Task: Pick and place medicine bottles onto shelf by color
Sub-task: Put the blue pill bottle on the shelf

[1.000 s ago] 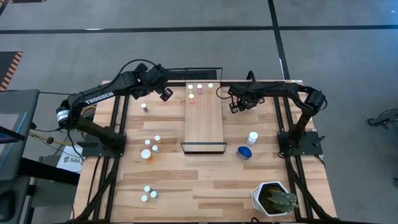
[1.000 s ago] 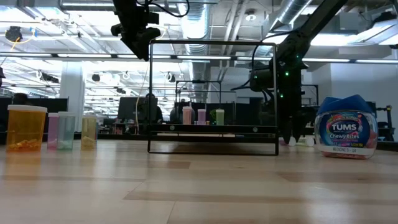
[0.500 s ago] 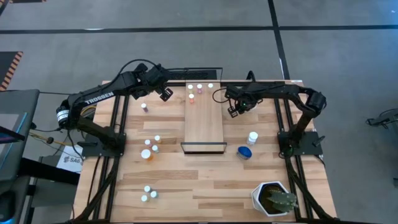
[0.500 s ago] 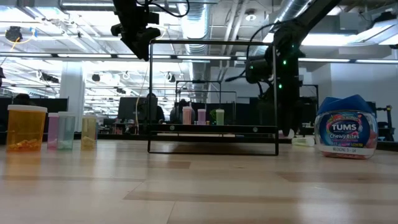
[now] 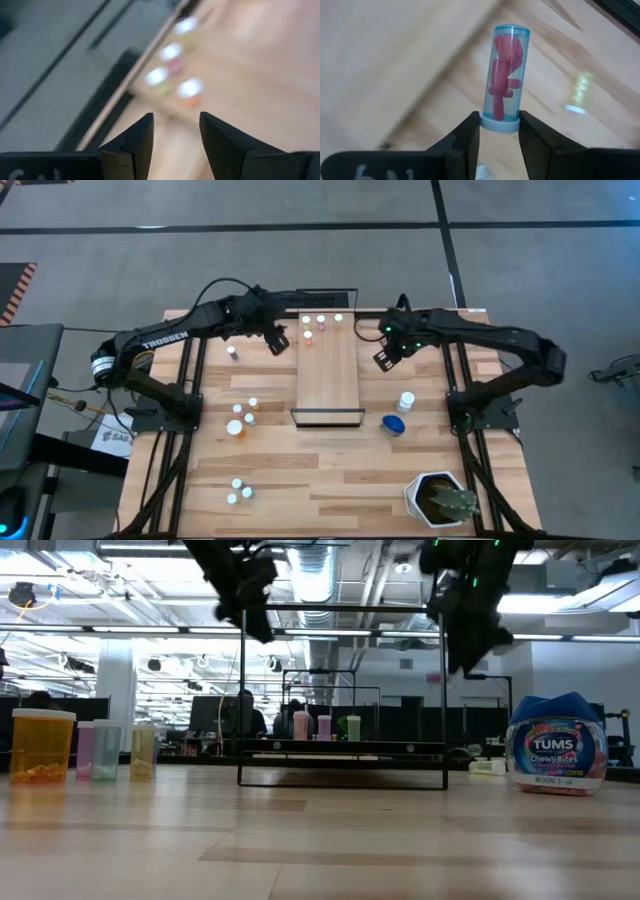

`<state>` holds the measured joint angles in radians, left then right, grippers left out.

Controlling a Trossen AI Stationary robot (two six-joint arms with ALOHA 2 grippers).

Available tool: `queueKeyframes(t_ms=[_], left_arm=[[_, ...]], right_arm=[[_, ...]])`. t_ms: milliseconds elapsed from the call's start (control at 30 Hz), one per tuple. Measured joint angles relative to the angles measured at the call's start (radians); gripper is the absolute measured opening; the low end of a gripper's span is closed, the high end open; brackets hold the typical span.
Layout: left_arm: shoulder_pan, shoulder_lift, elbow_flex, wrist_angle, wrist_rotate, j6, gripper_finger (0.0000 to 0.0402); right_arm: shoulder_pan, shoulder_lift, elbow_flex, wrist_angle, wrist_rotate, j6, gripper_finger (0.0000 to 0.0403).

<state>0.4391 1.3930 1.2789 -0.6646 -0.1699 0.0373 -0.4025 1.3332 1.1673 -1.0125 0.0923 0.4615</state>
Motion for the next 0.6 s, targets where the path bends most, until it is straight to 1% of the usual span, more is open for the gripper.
queueKeyframes(t_ms=[167, 233, 267, 333, 600], left_arm=[[-0.034, 0.000, -0.020, 0.194, 0.267, 0.086, 0.0148], [-0.053, 0.000, -0.024, 0.257, 0.354, 0.142, 0.0148], [-0.064, 0.000, -0.024, 0.284, 0.382, 0.169, 0.0148], [-0.090, 0.000, -0.024, 0.338, 0.409, 0.220, 0.0148], [-0.193, 0.000, -0.024, 0.458, 0.399, 0.325, 0.0148]], right_arm=[[0.064, -0.052, 0.075, 0.000, -0.101, -0.059, 0.0137], [0.088, -0.056, 0.111, 0.002, -0.145, -0.081, 0.0138], [0.100, -0.055, 0.129, 0.002, -0.165, -0.092, 0.0139], [0.118, -0.048, 0.170, 0.004, -0.203, -0.108, 0.0139], [0.173, 0.031, 0.339, 0.001, -0.351, -0.156, 0.0140]])
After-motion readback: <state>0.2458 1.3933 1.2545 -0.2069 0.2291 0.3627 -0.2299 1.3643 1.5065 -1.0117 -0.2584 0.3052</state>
